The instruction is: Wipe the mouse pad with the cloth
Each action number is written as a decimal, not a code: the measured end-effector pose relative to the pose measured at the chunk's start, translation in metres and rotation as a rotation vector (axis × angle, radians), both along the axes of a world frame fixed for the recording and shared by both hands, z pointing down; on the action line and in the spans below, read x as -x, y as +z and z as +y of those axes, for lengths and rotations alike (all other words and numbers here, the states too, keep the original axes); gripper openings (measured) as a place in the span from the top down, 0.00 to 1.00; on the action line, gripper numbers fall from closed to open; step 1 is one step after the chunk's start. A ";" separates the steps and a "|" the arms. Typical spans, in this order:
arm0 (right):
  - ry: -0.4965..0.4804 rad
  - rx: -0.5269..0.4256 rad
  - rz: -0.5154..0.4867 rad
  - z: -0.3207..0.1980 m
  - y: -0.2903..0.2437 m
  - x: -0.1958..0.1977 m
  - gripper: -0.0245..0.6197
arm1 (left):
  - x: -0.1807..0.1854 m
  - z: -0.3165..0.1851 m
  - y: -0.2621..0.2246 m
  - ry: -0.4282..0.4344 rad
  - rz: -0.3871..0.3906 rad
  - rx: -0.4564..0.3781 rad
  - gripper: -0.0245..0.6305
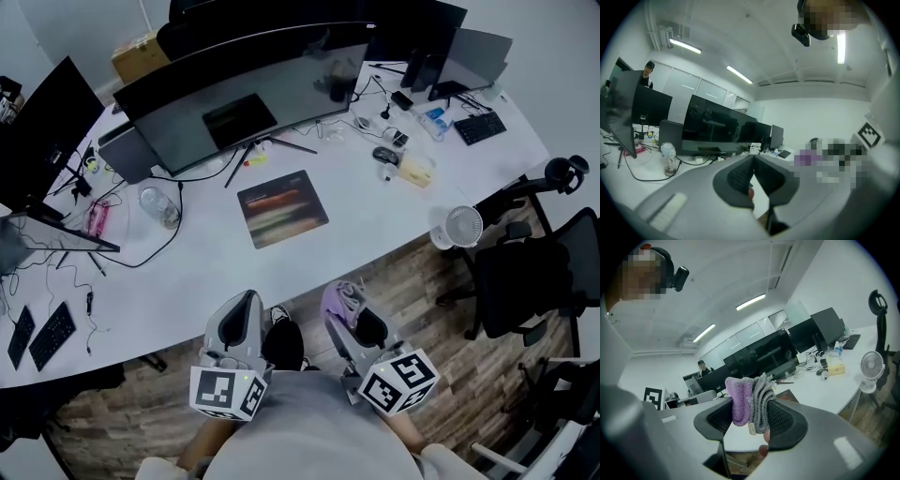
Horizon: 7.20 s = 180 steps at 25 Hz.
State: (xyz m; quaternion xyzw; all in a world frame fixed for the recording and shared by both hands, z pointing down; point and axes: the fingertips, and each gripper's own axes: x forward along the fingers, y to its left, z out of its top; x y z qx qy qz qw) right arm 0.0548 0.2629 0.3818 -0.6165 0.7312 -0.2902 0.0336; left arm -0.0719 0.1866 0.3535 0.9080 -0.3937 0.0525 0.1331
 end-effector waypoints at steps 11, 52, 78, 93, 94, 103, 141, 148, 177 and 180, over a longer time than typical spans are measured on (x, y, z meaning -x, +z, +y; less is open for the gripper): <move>-0.050 -0.019 0.037 -0.101 -0.016 0.009 0.65 | 0.011 -0.092 -0.009 -0.034 0.023 -0.025 0.96; -0.430 0.037 -0.056 -0.278 0.028 0.031 0.65 | 0.010 -0.204 0.005 -0.312 -0.032 -0.040 0.96; -0.474 0.165 -0.086 -0.337 0.085 0.036 0.65 | 0.006 -0.234 0.021 -0.356 -0.044 -0.004 0.96; -0.451 0.232 -0.061 -0.371 0.125 0.046 0.65 | 0.014 -0.252 0.021 -0.340 -0.034 -0.008 0.96; -0.451 0.239 -0.060 -0.374 0.129 0.047 0.65 | 0.015 -0.254 0.021 -0.341 -0.034 -0.008 0.96; -0.441 0.352 -0.073 -0.391 0.178 0.049 0.65 | 0.016 -0.259 0.027 -0.342 -0.031 0.008 0.96; -0.493 0.660 -0.171 -0.420 0.287 0.088 0.65 | 0.031 -0.265 0.043 -0.387 -0.064 0.048 0.96; -0.496 0.672 -0.185 -0.418 0.290 0.084 0.65 | 0.028 -0.261 0.042 -0.396 -0.061 0.045 0.96; -0.461 0.704 -0.175 -0.416 0.290 0.042 0.65 | 0.015 -0.252 0.033 -0.379 -0.052 0.020 0.96; -0.456 0.705 -0.178 -0.416 0.291 0.037 0.65 | 0.011 -0.251 0.031 -0.372 -0.053 0.015 0.96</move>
